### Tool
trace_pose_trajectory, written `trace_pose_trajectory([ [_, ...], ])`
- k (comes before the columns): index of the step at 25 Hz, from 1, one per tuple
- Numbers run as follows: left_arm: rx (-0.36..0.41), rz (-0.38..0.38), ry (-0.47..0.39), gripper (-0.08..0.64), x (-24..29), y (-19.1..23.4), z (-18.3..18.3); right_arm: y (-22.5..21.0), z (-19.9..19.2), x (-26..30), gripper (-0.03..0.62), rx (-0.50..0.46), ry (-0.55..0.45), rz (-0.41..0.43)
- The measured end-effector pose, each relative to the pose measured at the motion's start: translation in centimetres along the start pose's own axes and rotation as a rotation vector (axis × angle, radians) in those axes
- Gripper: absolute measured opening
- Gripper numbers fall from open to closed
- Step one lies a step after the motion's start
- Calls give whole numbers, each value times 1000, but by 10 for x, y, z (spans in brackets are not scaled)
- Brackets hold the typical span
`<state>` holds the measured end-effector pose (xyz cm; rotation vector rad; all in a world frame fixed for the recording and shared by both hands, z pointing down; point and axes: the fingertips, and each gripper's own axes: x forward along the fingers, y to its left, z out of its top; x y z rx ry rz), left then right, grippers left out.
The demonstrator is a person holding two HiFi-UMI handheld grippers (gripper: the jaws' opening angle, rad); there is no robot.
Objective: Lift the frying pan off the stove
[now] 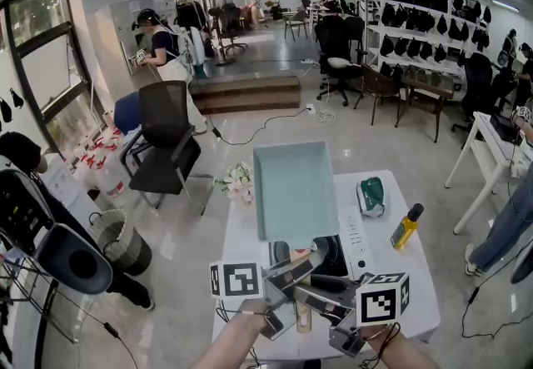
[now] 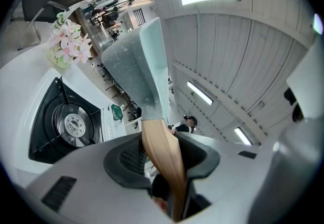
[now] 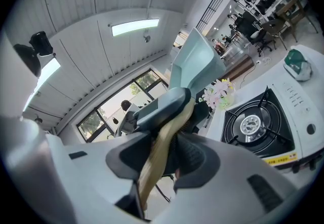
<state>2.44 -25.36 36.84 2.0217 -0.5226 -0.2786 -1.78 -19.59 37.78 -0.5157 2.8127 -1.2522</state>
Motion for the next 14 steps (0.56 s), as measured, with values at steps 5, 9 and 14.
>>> trace_pose_trajectory([
  [5,-4,-1,0,155,-2,2,-1,0,-2,1,147,0,0,-1],
  [9,-3,-2,2,155,0,2,-1,-2,-1,0,147,3,-3,0],
  [14,-14,3,10,155,2,0,-3,0,-1,-3,147,15,-5,2],
])
